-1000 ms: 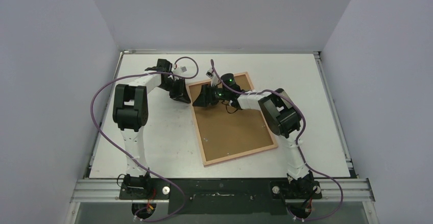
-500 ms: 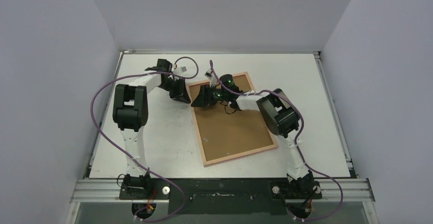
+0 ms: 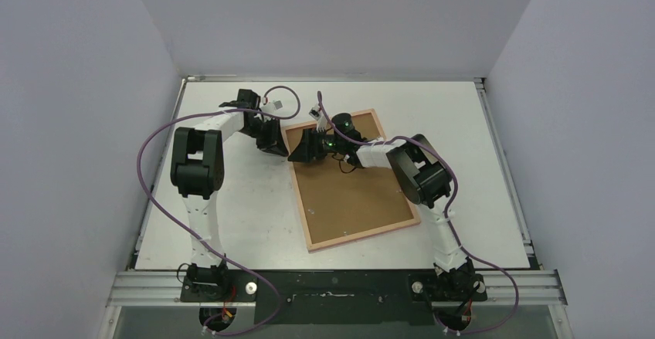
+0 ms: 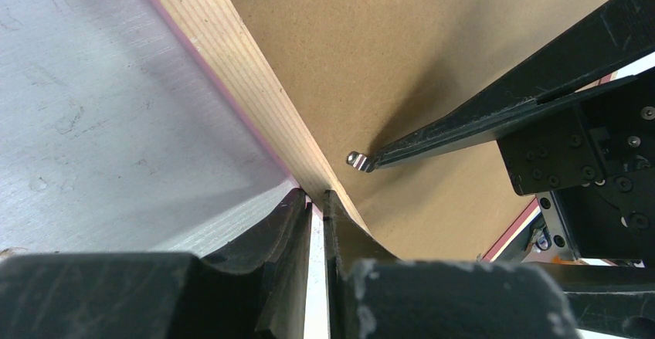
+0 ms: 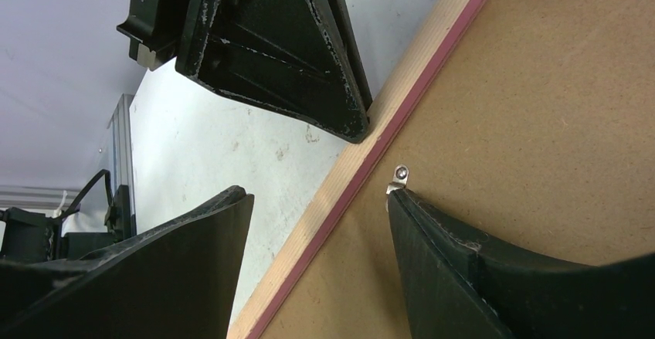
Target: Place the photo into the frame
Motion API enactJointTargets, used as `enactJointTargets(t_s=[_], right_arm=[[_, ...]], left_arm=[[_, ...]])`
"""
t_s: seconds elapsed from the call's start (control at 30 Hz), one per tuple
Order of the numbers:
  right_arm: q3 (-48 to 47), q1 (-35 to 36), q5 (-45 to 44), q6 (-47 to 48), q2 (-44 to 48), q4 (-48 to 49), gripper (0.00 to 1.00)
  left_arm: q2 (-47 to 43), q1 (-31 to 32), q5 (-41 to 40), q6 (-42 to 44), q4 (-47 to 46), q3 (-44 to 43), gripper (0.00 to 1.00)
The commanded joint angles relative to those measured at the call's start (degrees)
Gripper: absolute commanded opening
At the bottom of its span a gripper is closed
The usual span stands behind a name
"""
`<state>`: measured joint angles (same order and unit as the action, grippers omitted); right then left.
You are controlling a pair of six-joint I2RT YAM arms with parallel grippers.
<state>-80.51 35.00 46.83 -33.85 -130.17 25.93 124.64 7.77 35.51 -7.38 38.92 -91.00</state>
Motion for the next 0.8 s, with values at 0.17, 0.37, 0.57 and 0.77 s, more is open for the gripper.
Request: enactJointTargets(t_s=[0.17, 0.37, 0.57, 0.77], right_arm=[[0.9, 2.4, 1.2, -2.3, -0.1, 5.5, 0.66], [1.8, 3.3, 0.9, -3.8, -0.4, 7.6, 0.66], [1.5, 3.3, -0.4, -3.7, -0.9, 7.5, 0.66], [2.8, 2.4, -0.8, -4.3, 0.1, 9.1, 0.65]], left_arm=[[0.6, 0.2, -3.4, 1.7, -1.5, 0.6, 0.08], [0.6, 0.2, -3.5, 1.7, -1.4, 0.6, 0.08], [0.5, 0.1, -3.4, 1.8, -1.4, 0.8, 0.08], [0.8, 0.1, -3.5, 1.8, -1.5, 0.8, 0.08]])
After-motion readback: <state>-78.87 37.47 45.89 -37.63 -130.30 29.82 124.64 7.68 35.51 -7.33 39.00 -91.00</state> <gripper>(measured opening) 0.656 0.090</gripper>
